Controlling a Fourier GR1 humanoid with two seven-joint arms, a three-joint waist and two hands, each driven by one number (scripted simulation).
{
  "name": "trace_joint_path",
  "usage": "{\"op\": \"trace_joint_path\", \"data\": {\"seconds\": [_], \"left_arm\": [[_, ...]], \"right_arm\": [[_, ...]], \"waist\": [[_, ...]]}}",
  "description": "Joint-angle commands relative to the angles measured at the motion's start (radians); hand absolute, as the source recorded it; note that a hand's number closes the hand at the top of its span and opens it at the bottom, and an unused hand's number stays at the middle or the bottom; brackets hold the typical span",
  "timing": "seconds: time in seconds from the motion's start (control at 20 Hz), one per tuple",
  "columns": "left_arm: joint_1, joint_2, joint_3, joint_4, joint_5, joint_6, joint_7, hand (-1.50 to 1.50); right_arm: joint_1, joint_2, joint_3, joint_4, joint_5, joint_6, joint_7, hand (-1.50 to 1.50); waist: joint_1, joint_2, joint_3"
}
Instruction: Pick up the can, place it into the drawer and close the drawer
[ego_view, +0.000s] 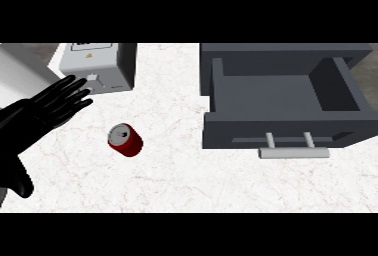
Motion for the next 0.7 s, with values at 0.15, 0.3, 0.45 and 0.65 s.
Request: {"op": "trace_joint_path", "data": {"seconds": [0.15,0.3,0.45,0.65], "left_arm": [[-0.003,-0.127,-0.050,0.113,-0.242,-0.038,-0.137,-1.50],[-0.025,-0.170,-0.060,0.208,-0.355,-0.067,-0.242,-1.50],[-0.051,-0.177,-0.050,0.219,-0.391,-0.022,-0.245,-1.50],[-0.018,-0.173,-0.033,0.325,-0.481,-0.073,-0.365,-1.50]], "right_arm": [[0.003,0.000,-0.060,0.023,-0.022,0.049,0.004,-1.50],[0.016,0.016,-0.066,-0.016,-0.034,0.059,0.017,-1.50],[-0.010,-0.013,-0.102,-0.024,-0.080,0.058,0.073,-1.50],[0.026,0.020,-0.120,0.012,-0.086,0.130,0.022,-1.50]], "waist": [[-0.002,0.001,0.000],[-0.007,0.002,-0.001],[-0.003,0.001,0.000],[-0.003,0.001,0.000]]}}
